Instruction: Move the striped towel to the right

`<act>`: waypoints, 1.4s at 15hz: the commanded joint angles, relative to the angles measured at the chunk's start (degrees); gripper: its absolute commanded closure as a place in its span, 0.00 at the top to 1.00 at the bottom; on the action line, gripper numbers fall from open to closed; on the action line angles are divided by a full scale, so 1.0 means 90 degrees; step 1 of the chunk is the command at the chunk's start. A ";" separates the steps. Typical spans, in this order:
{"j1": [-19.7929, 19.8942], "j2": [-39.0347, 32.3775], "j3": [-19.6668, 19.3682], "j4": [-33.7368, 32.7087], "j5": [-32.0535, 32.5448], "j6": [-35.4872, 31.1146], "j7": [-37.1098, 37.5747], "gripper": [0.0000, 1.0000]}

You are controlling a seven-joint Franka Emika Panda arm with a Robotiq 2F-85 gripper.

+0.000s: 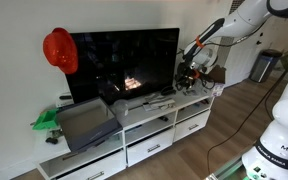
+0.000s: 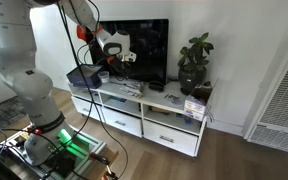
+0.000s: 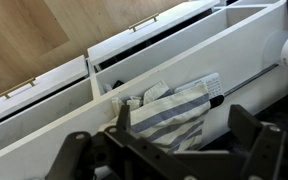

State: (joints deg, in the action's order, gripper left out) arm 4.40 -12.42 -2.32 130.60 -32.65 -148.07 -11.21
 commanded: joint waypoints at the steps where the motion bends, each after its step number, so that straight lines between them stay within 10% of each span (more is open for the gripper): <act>1: 0.0129 -0.0004 0.0130 -0.0022 0.0058 -0.0002 0.0038 1.00; 14: 0.1321 -0.1848 0.0817 -0.1487 -0.2397 0.0158 -0.2461 1.00; 21: 0.1616 -0.3037 0.0850 -0.2503 -0.2580 0.0251 -0.3535 1.00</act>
State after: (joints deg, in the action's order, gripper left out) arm 17.42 -35.29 4.42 113.01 -54.63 -147.66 -38.82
